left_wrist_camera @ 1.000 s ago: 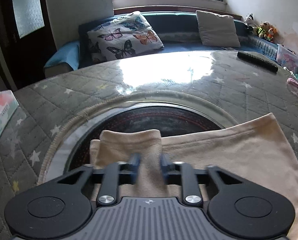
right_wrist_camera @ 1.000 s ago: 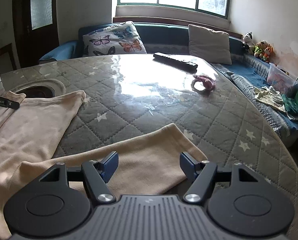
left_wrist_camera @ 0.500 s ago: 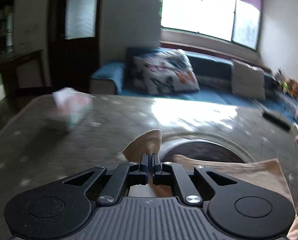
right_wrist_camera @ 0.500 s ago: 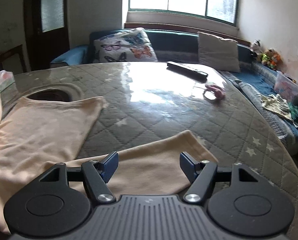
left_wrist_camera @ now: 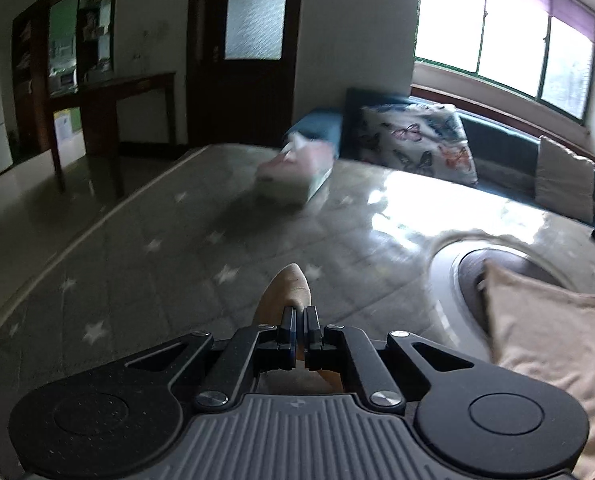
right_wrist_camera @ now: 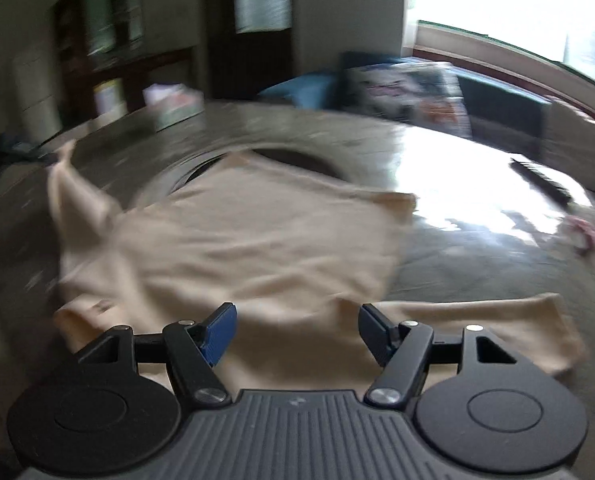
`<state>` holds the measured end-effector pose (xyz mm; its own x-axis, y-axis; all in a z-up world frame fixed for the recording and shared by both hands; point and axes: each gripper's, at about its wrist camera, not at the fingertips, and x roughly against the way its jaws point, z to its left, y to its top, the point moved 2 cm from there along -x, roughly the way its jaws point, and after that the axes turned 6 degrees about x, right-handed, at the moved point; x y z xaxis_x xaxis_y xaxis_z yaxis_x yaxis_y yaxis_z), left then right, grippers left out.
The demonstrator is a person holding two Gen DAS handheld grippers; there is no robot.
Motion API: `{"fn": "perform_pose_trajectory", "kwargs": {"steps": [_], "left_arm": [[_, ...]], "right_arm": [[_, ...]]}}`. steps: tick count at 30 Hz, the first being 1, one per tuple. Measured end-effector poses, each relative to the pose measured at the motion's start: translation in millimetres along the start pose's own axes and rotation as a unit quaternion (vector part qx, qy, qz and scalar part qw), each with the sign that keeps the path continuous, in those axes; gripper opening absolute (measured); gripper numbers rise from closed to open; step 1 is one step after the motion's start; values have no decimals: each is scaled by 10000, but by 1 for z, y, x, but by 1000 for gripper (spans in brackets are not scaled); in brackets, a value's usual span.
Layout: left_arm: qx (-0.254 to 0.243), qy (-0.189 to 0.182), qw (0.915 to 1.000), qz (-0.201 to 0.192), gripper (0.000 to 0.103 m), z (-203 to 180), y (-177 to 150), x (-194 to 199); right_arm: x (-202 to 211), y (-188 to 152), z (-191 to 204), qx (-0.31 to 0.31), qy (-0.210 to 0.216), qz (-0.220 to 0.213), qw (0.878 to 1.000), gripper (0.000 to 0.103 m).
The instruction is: Fold clothes
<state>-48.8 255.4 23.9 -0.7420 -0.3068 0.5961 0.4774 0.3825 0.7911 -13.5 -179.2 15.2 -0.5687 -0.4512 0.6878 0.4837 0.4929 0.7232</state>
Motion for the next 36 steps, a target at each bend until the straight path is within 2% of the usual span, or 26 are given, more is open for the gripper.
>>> {"fn": "perform_pose_trajectory", "kwargs": {"steps": [5, 12, 16, 20, 23, 28, 32, 36], "left_arm": [[-67, 105, 9999, 82, 4, 8, -10, -3], [-52, 252, 9995, 158, 3, 22, -18, -6], [0, 501, 9980, 387, 3, 40, -24, -12], [37, 481, 9980, 414, 4, 43, -19, -4], [-108, 246, 9991, 319, 5, 27, -11, 1], [-410, -439, 9975, 362, 12, -26, -3, -9], [-672, -887, 9926, 482, 24, -80, 1, -29], [-915, -1125, 9873, 647, 34, -126, 7, -57]], "right_arm": [[-15, -6, 38, 528, 342, 298, 9976, 64], [-5, -29, 66, 995, 707, 592, 9908, 62], [4, -31, 70, 1080, 911, 655, 9878, 62], [12, -20, 58, 912, 954, 551, 9897, 61], [12, -5, 35, 673, 713, 433, 9942, 60], [-6, 17, -10, 315, 115, 337, 9989, 55], [-30, 31, -50, -57, -232, 355, 9991, 52], [-51, 41, -81, -320, -496, 361, 9976, 50]]}}
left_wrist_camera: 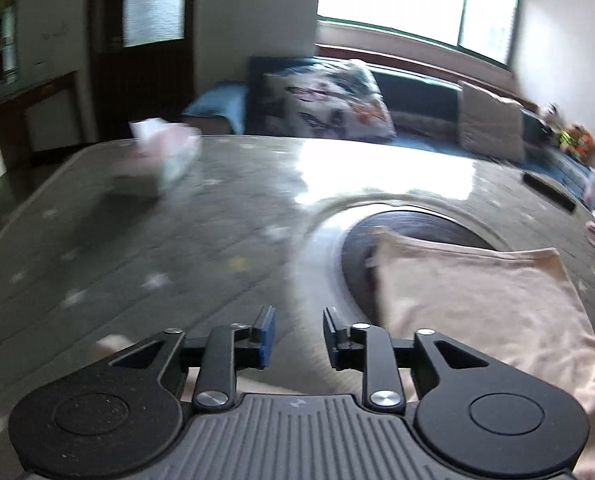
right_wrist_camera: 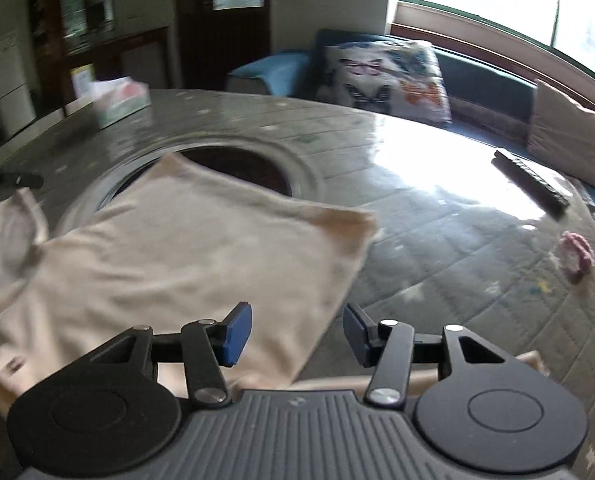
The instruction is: Fold clothes
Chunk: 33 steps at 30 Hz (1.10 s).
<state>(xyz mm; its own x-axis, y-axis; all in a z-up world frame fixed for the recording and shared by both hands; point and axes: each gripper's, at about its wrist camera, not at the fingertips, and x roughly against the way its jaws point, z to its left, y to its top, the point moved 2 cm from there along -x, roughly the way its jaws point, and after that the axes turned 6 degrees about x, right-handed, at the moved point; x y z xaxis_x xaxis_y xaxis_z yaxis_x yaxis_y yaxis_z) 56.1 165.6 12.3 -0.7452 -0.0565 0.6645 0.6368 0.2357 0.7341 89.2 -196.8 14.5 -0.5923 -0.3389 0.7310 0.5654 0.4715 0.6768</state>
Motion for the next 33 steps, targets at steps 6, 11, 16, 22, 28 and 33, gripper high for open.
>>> {"fn": "perform_pose_trajectory", "kwargs": {"steps": [6, 11, 16, 22, 28, 33], "left_arm": [[-258, -136, 9993, 234, 35, -40, 22, -55], [-354, -48, 9986, 381, 38, -53, 32, -96], [-414, -93, 9983, 389, 36, -56, 34, -108], [-517, -221, 9979, 313, 13, -57, 31, -115], [-510, -23, 9987, -51, 3, -52, 38, -108], [-323, 266, 9988, -245, 2, -37, 52, -103]], "right_arm": [[-35, 15, -35, -425, -212, 45, 9989, 48], [-63, 22, -54, -642, -199, 99, 9977, 45], [-80, 27, -61, -740, -60, 123, 9972, 33], [-90, 36, -54, -645, -15, 162, 9978, 9], [-92, 52, -46, -461, -124, -8, 9989, 3], [-101, 70, -41, -406, -147, -210, 9988, 4]]}}
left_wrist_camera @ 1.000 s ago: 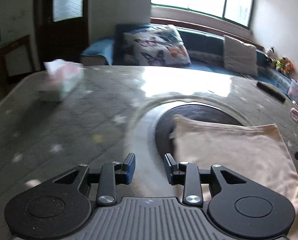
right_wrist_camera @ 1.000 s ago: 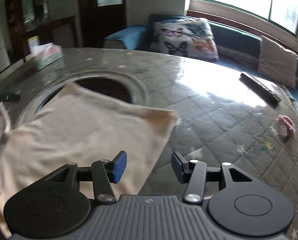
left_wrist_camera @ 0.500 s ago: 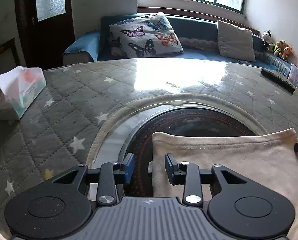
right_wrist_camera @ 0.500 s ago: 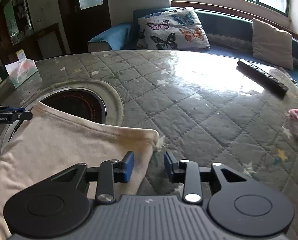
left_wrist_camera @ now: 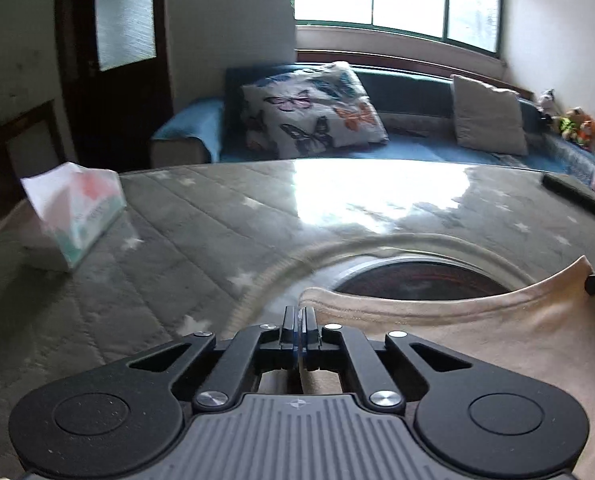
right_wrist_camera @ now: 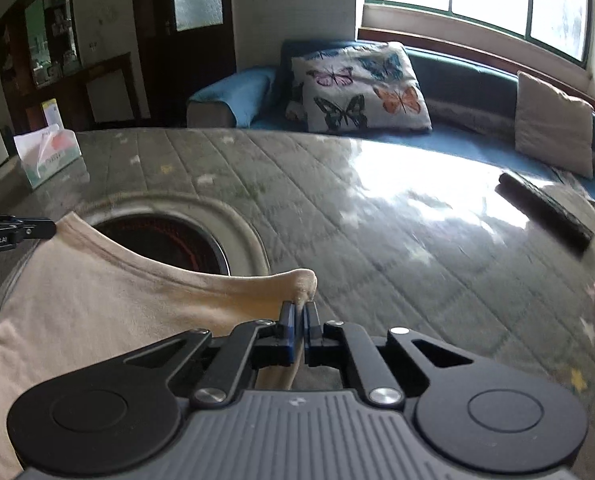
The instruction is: Fold clothes
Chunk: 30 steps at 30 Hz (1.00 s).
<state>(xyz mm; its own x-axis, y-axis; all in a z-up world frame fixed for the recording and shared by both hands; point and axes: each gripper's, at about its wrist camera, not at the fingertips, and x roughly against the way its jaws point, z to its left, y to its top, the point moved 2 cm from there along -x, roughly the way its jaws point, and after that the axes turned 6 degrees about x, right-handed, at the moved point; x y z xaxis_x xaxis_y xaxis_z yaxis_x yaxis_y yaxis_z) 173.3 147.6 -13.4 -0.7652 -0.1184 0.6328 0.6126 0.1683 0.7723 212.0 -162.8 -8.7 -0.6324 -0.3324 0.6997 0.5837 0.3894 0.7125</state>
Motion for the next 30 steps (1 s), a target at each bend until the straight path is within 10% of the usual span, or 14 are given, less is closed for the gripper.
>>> {"fn": "perform_pose_trajectory", "kwargs": {"steps": [10, 15, 30], "left_arm": [[-87, 108, 9997, 197, 6, 6, -12, 4], [-413, -28, 9991, 69, 38, -6, -29, 44], [-1885, -754, 9788, -273, 59, -67, -147, 162]], "right_arm": [[22, 0, 25, 411, 239, 92, 9988, 11], [57, -25, 58, 819, 736, 216, 9937, 36], [124, -113, 162, 2239, 1329, 203, 9653, 51]]}}
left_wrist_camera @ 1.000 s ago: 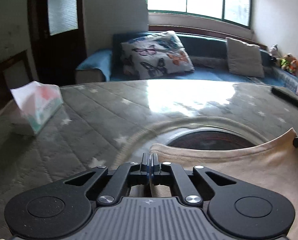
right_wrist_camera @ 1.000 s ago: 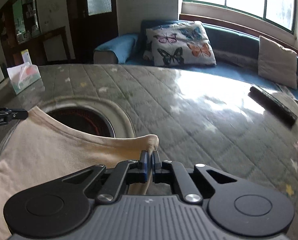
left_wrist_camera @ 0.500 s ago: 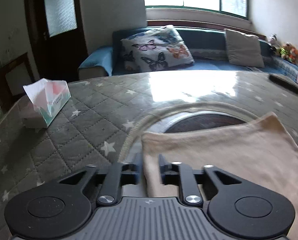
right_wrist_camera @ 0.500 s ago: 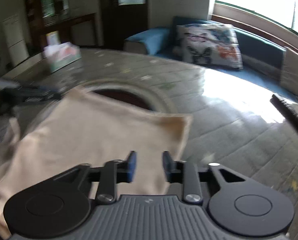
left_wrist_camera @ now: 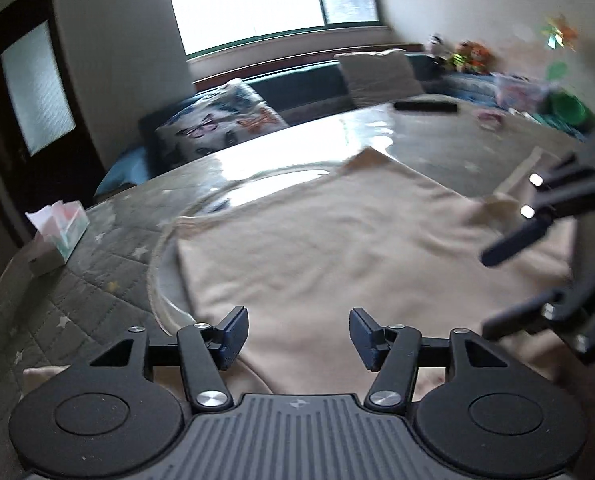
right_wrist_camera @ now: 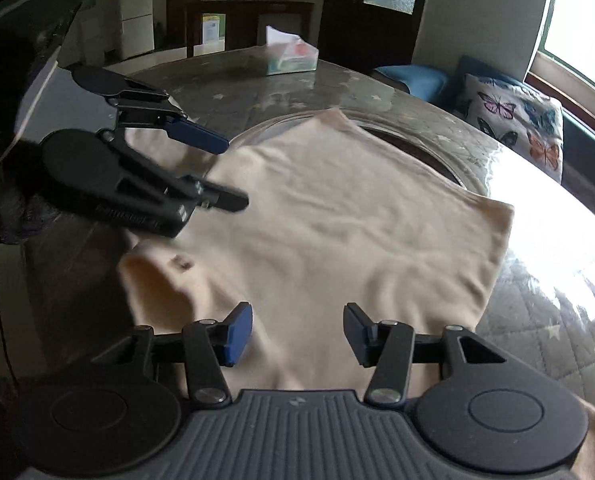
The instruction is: Fold clothes
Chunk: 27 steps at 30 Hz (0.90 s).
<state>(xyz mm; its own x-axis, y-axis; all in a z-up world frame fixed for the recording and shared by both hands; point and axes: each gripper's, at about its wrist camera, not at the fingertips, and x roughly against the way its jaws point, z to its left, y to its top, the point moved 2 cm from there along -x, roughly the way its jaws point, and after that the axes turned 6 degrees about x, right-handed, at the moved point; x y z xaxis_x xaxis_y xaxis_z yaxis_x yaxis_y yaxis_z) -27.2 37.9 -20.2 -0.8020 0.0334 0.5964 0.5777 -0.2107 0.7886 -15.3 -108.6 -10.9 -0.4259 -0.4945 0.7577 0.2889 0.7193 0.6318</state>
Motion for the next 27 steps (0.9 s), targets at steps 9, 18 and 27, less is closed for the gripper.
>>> {"fn": "perform_pose_trajectory", "kwargs": {"steps": [9, 18, 27], "left_arm": [[-592, 137, 9979, -216, 61, -22, -30, 22], [-47, -26, 9993, -360, 61, -8, 3, 23], [11, -578, 9981, -231, 61, -45, 31, -10]], "right_arm": [[25, -13, 7, -140, -248, -254, 9993, 51], [26, -37, -19, -1043, -193, -280, 9940, 52], [36, -70, -90, -2103, -916, -358, 9727, 52]]}}
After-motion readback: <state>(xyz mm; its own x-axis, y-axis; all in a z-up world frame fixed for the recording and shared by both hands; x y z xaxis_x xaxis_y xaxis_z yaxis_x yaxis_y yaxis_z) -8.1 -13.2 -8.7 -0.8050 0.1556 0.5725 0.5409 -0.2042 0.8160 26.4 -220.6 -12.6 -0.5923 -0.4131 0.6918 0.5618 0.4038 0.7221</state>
